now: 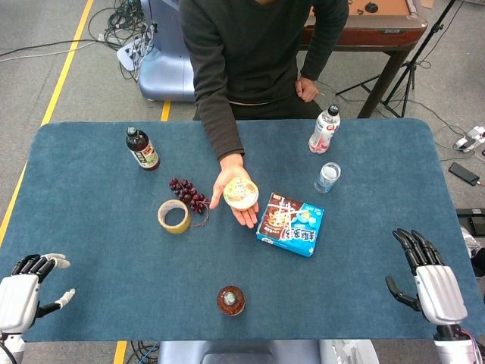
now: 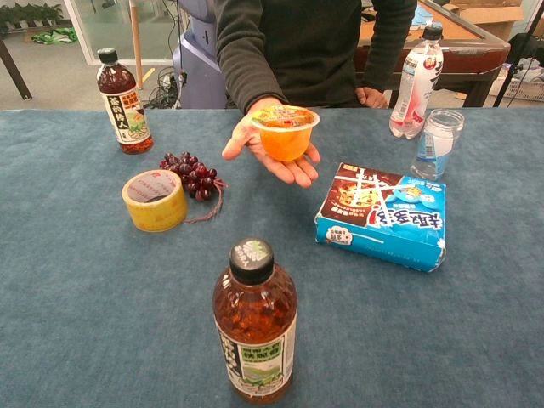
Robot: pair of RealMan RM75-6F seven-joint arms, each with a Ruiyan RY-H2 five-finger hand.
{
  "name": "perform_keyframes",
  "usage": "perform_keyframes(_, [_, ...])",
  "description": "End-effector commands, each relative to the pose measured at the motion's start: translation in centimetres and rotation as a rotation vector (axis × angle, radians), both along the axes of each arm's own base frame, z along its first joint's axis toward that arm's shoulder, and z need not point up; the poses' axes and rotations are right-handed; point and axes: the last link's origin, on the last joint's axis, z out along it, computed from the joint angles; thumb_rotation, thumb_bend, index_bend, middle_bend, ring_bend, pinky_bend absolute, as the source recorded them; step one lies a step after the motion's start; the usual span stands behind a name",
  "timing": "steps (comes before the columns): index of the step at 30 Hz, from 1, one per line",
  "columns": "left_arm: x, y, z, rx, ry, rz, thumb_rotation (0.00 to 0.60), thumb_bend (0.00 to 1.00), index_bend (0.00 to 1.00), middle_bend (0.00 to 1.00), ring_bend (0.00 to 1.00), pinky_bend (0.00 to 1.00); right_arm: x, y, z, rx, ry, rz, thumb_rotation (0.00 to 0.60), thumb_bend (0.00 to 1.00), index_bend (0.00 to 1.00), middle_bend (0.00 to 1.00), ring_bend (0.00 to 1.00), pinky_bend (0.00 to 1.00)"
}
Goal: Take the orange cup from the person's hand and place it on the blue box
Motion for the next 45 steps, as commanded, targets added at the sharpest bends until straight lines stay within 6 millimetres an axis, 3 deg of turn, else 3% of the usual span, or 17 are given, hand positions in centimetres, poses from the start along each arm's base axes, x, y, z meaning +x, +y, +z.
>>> perform_keyframes(1, [0.0,0.0,-0.1,-0.002,-0.001,0.000,0.600,0.17,0.41,0.34,0.29,0.18,0.1,-0.1,0.0,0.003,-0.001,0.005,0.600,0.32,0.05,0.09,0.00,0.12])
perform_keyframes(10, [-0.2,-0.1,-0.1,-0.001,0.000,0.006,0.600,0.17,0.41,0.34,0.29,0.18,2.2,-1.8,-0.7,0.060,0.002,0.084,0.600,0.32,0.05,0.09,0.00,0.12])
perform_keyframes(30, [-0.6,-0.7,0.0,0.002,-0.003,0.016,0.600,0.17,0.41,0.34,0.29,0.18,13.5,-15.3,-7.6,0.365,0.033,0.281,0.600,0.25,0.05,0.09,0.00,0.12])
perform_keyframes(45, [-0.8,-1.0,0.1,0.005,0.001,0.023,0.600,0.17,0.41,0.34,0.29,0.18,19.1,-21.0,-12.5,0.427,0.084,0.281,0.600,0.23,0.06,0.08,0.00,0.12])
